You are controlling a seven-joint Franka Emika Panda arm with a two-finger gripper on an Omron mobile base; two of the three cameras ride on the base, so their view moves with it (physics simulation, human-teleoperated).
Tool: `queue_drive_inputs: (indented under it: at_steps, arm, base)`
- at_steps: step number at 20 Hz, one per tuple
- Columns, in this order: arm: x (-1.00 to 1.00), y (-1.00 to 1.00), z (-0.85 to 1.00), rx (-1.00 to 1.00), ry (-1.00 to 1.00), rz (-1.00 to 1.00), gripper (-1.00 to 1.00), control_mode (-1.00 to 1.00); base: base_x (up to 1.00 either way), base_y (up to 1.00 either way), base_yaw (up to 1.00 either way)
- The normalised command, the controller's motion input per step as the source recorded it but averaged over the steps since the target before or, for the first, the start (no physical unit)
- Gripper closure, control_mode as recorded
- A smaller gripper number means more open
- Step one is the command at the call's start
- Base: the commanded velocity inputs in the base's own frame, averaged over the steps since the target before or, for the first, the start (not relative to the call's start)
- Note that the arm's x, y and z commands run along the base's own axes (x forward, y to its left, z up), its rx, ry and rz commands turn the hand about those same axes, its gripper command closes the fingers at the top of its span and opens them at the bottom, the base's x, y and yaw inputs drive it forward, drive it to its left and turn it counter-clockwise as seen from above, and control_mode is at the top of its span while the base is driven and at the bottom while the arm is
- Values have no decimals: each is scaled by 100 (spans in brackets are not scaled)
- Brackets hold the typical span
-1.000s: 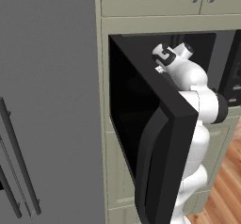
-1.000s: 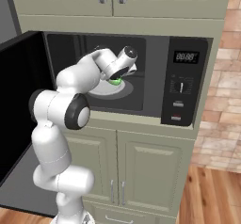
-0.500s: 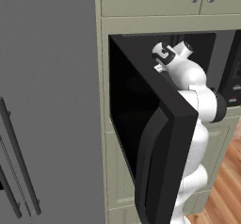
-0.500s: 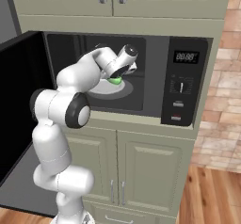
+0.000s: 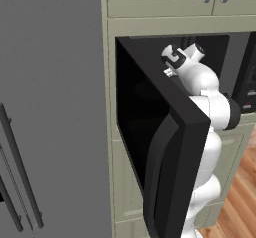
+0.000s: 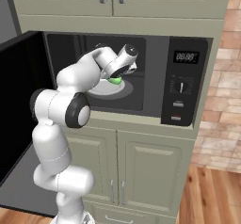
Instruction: Pick the corn from the microwave and place it on plate located on the counter.
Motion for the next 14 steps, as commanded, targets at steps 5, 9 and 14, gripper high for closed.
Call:
queue_drive_inputs:
  at_steps: [5,9,14]
  arm:
    - [-7,0,0,0,0,0,100,-100]
    - [-62,31,-2,0,-3,-14,100,-100]
    - [-99,18,-4,0,-14,-29,100,-100]
  base:
    - [0,0,0]
    - [0,0,0]
    - [0,0,0]
